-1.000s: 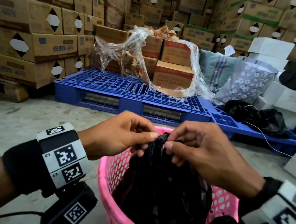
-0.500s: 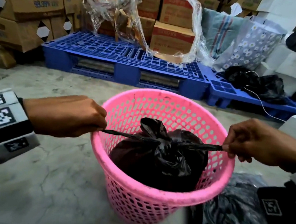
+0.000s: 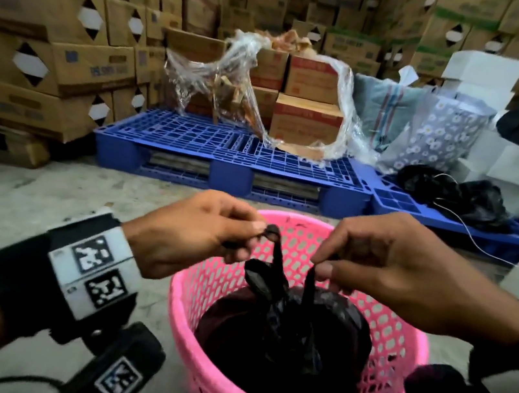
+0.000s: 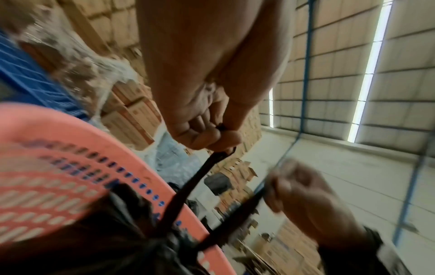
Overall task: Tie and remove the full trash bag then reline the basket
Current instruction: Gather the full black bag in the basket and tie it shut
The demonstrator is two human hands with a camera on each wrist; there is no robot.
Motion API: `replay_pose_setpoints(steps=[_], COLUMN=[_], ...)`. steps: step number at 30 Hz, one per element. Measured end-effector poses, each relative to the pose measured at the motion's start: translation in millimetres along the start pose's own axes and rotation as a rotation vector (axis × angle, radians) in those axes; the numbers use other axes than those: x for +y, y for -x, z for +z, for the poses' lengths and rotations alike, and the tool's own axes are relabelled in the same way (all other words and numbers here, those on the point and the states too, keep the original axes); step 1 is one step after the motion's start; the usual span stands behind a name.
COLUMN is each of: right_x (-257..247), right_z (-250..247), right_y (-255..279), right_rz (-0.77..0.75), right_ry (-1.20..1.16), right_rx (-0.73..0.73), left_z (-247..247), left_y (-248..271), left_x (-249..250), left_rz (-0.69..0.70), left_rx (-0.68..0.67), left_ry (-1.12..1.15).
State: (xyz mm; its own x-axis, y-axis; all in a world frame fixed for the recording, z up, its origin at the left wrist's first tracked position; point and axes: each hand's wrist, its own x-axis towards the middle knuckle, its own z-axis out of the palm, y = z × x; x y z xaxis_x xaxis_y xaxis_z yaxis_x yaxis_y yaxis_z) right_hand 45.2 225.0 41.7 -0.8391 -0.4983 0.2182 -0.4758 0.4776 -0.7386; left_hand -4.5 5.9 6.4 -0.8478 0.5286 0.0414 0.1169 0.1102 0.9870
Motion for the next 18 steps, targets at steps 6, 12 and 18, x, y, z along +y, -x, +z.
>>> replay_pose_setpoints(steps=[6,12,18], right_x=[-1.6,8.7,16.3], right_z=[3.4,7.1,11.6], right_y=[-12.4,-15.6,-10.2], right_rz=[-0.095,-0.008,0.05], right_ry=[-0.075,-0.037,0.22], right_rx=[0.095,0.16,-0.129], left_z=[35.8,32.6,23.5], left_y=[-3.4,2.7,5.3], left_x=[4.8,0.9,0.4], left_rz=[0.052,0.109,0.064], left_rx=[-0.084,-0.086,-0.065], left_ry=[0.068,-0.071,-0.124])
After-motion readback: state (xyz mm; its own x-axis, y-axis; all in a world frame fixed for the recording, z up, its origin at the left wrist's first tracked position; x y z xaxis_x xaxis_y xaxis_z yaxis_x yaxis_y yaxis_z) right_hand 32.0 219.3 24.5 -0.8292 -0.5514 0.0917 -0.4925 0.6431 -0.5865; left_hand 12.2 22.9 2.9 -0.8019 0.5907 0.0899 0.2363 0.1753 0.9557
